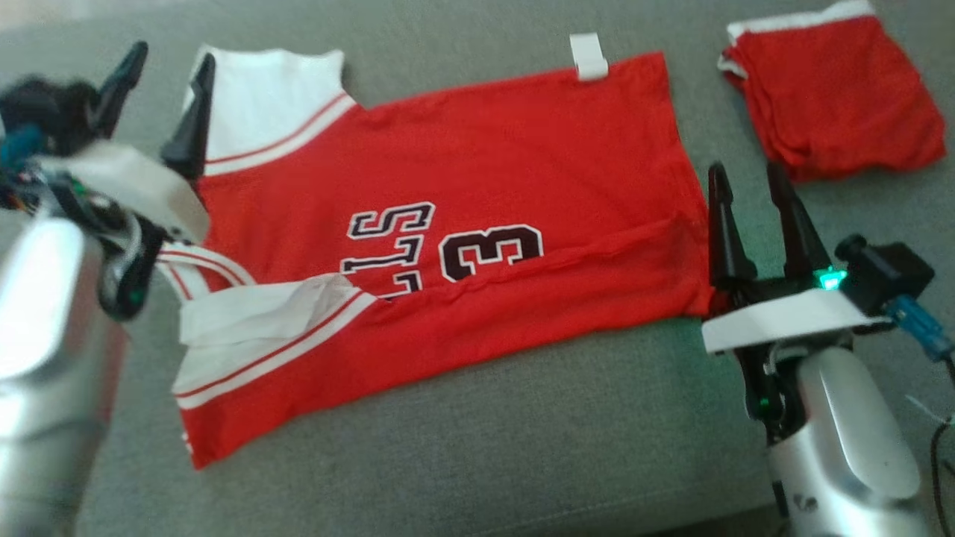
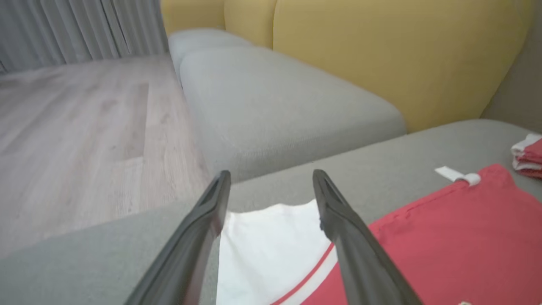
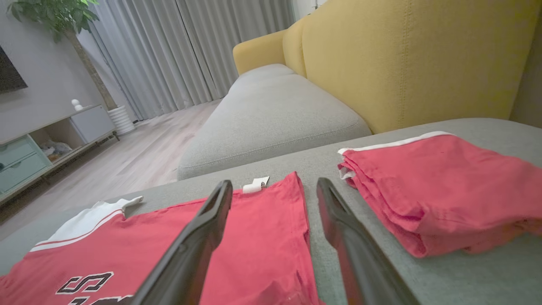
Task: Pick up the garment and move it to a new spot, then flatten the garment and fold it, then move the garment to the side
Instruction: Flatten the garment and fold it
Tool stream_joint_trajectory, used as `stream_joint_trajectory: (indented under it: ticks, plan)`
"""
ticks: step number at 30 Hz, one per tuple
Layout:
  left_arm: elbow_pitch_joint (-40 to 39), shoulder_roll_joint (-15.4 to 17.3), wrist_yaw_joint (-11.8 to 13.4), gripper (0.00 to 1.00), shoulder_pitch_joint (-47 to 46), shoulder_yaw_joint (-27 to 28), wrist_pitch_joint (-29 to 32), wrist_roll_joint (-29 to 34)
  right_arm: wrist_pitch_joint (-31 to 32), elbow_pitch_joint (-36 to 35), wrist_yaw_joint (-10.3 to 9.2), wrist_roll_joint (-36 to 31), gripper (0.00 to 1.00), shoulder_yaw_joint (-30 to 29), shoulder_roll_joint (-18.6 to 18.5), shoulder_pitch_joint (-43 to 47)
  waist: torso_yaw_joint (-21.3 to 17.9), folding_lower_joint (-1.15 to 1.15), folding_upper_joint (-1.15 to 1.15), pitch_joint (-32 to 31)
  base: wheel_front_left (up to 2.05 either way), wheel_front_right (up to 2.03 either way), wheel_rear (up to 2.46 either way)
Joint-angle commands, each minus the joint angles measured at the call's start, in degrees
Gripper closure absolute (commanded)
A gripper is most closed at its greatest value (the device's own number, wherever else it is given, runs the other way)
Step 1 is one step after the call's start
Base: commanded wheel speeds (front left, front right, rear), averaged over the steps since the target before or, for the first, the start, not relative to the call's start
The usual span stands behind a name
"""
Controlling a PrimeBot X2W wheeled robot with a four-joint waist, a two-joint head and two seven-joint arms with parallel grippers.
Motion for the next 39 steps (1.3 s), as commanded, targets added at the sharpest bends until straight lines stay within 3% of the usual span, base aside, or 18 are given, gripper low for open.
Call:
stream_joint_trajectory:
  ticks: [1,6,12,16,32,33,34,39]
  plan:
    - [0.3,3.4,-0.3,0.0,-3.6,0.6,2.8,-1.7,-0.8,-2.3,0.37,0.8,0.0,1.8,-0.1,-1.9,-2.7,-0.01,0.0,4.1,0.0,0.0,0.0]
    - [6.2,10.4,-0.5,0.0,-13.2,-7.5,11.8,-8.6,-2.3,-3.4,0.37,2.1,0.0,3.4,-0.1,-3.6,-4.2,-0.01,0.0,9.0,0.0,0.0,0.0]
    - [11.4,14.7,-0.5,0.0,-19.4,-11.6,17.1,-15.1,-2.9,-3.9,0.37,2.3,0.0,4.7,-0.1,-5.4,-5.5,-0.01,0.0,12.4,0.0,0.0,0.0]
    - [13.3,16.4,-0.6,0.0,-22.4,-13.9,17.4,-17.0,-3.1,-3.4,0.37,2.7,0.0,5.3,-0.1,-6.0,-5.9,-0.01,0.0,14.2,0.0,0.0,0.0]
    - [18.0,17.9,-0.6,0.0,-28.8,-21.5,19.5,-22.3,-3.7,-2.2,0.37,4.0,0.0,6.5,-0.1,-7.7,-7.5,-0.01,0.0,17.7,0.0,0.0,0.0]
    - [18.0,17.7,-0.6,0.04,-29.0,-22.1,20.2,-22.9,-3.7,-2.2,0.37,3.9,0.0,6.4,-0.1,-7.8,-7.5,-0.01,0.0,17.7,0.0,0.0,0.0]
    - [17.8,17.5,-0.6,1.0,-29.1,-22.7,20.8,-23.8,-3.7,-2.1,0.37,3.9,0.0,6.2,-0.1,-7.8,-7.5,-0.01,0.0,17.7,0.0,0.0,0.0]
    - [16.3,17.4,-0.6,1.0,-29.6,-25.1,17.8,-25.2,-3.7,-1.6,0.37,2.9,0.0,4.4,-0.1,-7.8,-6.2,-0.01,0.0,16.5,0.0,0.0,0.0]
